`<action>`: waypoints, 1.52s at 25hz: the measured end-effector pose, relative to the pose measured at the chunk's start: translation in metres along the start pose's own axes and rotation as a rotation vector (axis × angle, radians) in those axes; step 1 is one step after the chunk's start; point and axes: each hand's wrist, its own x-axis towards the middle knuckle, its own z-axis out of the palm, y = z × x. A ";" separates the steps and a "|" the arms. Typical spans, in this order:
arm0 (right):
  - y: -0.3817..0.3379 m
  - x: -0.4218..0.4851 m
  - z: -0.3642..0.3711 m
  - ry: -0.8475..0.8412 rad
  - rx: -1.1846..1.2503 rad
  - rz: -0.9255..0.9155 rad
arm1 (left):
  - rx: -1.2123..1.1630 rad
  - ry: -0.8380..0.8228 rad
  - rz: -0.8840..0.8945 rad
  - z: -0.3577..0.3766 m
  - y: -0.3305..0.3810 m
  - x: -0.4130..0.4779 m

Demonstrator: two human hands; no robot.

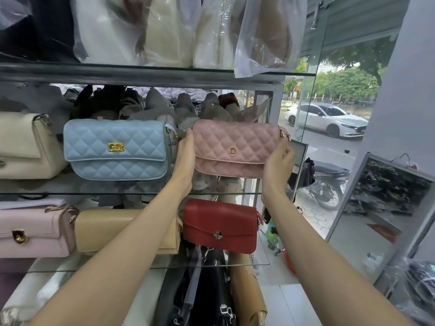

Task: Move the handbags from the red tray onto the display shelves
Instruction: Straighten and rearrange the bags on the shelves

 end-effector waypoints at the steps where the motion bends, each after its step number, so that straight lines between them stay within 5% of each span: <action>1: 0.002 0.002 0.000 0.001 0.015 0.002 | -0.032 -0.018 -0.006 0.001 0.002 -0.002; 17: -0.004 0.008 -0.030 -0.291 0.261 0.124 | -0.133 0.038 0.028 -0.003 0.002 -0.011; 38: -0.008 0.007 -0.034 -0.336 0.265 0.160 | -0.191 0.096 0.012 -0.011 -0.001 -0.036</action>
